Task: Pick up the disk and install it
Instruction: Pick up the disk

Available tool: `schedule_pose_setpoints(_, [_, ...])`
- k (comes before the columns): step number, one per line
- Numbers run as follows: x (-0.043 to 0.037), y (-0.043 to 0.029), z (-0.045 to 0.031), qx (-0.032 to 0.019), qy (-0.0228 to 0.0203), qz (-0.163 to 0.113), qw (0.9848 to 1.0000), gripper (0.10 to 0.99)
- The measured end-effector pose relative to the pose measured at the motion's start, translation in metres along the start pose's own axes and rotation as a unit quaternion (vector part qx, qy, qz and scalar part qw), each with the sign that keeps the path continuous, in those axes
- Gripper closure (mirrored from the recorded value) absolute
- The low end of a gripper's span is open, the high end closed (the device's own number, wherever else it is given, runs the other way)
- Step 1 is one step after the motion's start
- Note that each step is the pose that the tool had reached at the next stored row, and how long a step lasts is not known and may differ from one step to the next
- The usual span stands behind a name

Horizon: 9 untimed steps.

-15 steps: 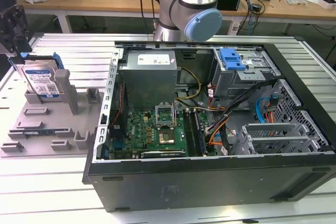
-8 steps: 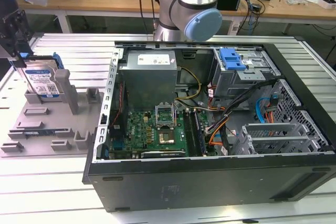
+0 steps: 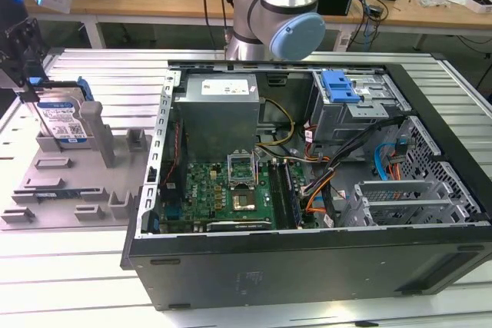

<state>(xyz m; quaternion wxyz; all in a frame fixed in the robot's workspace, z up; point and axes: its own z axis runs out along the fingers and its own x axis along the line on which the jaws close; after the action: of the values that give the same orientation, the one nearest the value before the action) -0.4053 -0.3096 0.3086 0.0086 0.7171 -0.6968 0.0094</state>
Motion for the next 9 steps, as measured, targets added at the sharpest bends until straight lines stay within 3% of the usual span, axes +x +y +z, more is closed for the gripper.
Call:
schedule_pose_setpoints(2, [0.0000,0.0000,0.0011,-0.0001,0.0000,0.000,1.0000,0.561])
schedule_pose_setpoints(3, [0.0000,0.0000,0.0016,-0.0001,0.0000,0.000,1.0000,0.631])
schedule_pose_setpoints(9, [-0.0001,0.0000,0.0048,-0.0002,0.0000,0.000,1.0000,0.631])
